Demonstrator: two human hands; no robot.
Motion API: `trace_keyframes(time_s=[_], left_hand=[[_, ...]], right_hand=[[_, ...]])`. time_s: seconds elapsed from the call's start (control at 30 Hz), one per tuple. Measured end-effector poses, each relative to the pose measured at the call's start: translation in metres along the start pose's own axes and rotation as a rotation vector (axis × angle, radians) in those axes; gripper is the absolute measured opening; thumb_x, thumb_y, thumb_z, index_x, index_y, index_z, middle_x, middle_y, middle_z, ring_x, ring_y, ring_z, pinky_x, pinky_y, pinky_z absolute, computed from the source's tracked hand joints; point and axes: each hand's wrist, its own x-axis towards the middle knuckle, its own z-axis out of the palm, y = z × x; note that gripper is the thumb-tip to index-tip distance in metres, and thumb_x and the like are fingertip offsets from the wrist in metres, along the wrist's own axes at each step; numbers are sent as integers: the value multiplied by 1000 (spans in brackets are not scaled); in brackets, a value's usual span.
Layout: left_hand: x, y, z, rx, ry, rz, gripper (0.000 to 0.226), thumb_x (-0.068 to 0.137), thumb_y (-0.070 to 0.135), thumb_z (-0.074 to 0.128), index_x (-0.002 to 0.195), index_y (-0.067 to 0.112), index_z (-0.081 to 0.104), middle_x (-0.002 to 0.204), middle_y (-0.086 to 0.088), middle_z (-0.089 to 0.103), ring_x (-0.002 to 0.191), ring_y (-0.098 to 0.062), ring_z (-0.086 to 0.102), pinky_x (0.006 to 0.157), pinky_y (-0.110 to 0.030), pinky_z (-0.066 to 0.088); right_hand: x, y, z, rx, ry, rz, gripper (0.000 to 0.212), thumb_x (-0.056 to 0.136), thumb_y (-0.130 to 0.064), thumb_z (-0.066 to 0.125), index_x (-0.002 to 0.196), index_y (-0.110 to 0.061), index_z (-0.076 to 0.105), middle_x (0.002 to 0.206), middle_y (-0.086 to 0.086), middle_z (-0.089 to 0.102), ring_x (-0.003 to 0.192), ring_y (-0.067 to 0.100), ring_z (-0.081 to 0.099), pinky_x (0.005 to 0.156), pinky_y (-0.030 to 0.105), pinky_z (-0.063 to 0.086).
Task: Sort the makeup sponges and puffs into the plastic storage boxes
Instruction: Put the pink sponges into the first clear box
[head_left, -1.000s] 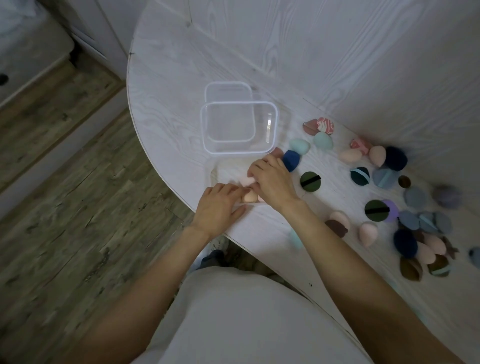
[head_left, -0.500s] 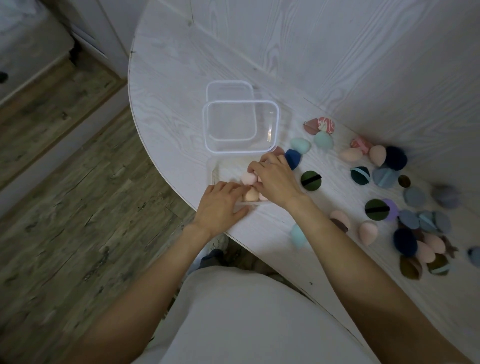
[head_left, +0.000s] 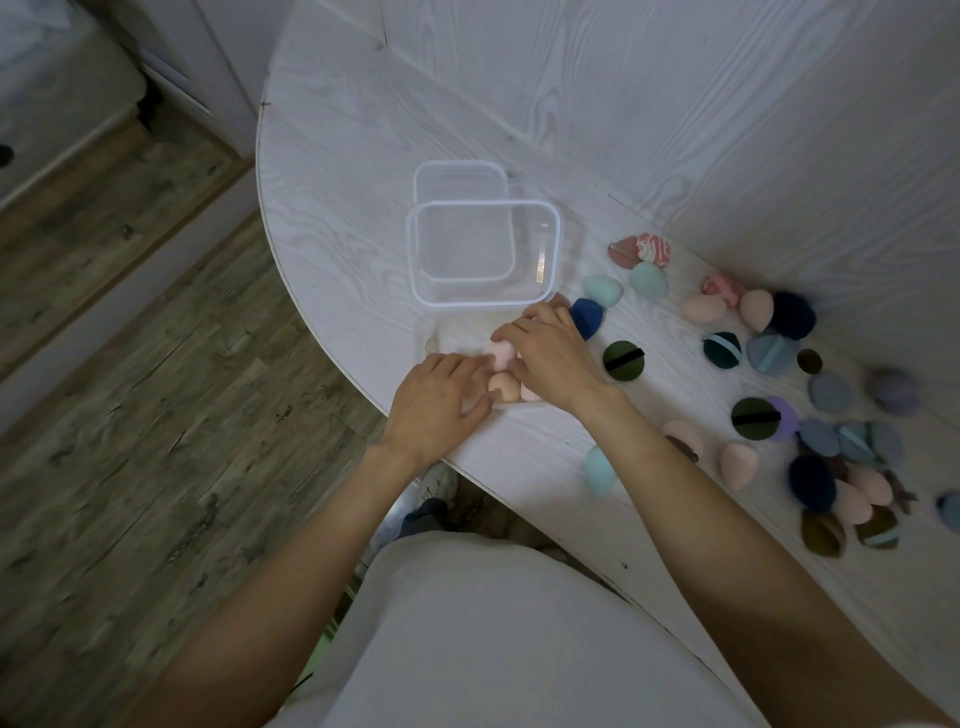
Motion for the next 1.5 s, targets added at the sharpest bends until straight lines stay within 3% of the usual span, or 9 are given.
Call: trace_keyframes(time_s=[0.23,0.53,0.83,1.0,1.13,1.23,1.3,1.4,1.5], left_hand=[[-1,1,-1,67,-39,-10,49,88,45,38,121,16,59,105,-3,67,91,-24,61,82,-34,43],[-1,3,-2,69,-48,3,54,87,48,30,122,17,58,106,-3,66,88,-24,61,87,-34,40],[-3,1,0,-1,-18,17,53,86,48,30,122,20,57,113,-1,63,102,-23,55,87,-35,42],[-2,10,-6,-48,185,92,37,89,33,43,112,15,63,106,-1,66,99,-21,55,87,-30,43],[4,45,-15,-241,305,186,23,90,19,51,108,13,64,100,0,66,92,-14,54,82,-20,38],[14,84,-10,-367,193,334,26,91,21,51,112,11,62,96,-1,65,87,-11,56,76,-22,43],[30,114,7,-360,12,431,30,90,25,51,116,12,60,102,-3,64,92,-14,55,76,-24,44],[58,149,47,-201,-239,495,35,87,23,59,121,13,57,116,-9,59,102,-25,53,78,-32,45],[80,185,84,-17,-442,466,41,89,26,56,129,20,50,127,-7,52,112,-25,47,87,-34,43]], right_hand=[[0,0,6,-30,66,-32,25,85,-15,60,110,-12,66,101,7,68,107,28,47,91,37,32],[-1,0,7,-16,26,-19,32,87,-15,56,119,-16,60,117,3,63,116,26,42,94,39,34],[-4,6,7,65,43,-40,35,87,-15,58,122,-12,58,121,5,59,117,25,43,98,37,33],[-18,11,-2,348,314,46,23,85,-9,61,108,-12,65,105,2,65,105,18,52,89,29,43],[-72,22,-20,469,611,287,15,90,-14,57,102,-14,66,92,0,69,81,13,58,70,25,46],[-130,41,-9,400,648,536,15,91,-15,56,102,-15,65,91,0,68,79,11,58,68,23,43],[-172,60,3,326,612,745,19,91,-13,56,107,-15,65,98,3,68,83,12,58,71,21,41],[-214,85,25,218,490,932,28,86,-5,56,113,-12,62,107,10,65,96,25,60,80,32,45],[-233,104,40,201,367,974,33,86,-8,55,118,-11,58,117,14,58,102,32,56,85,37,42]])
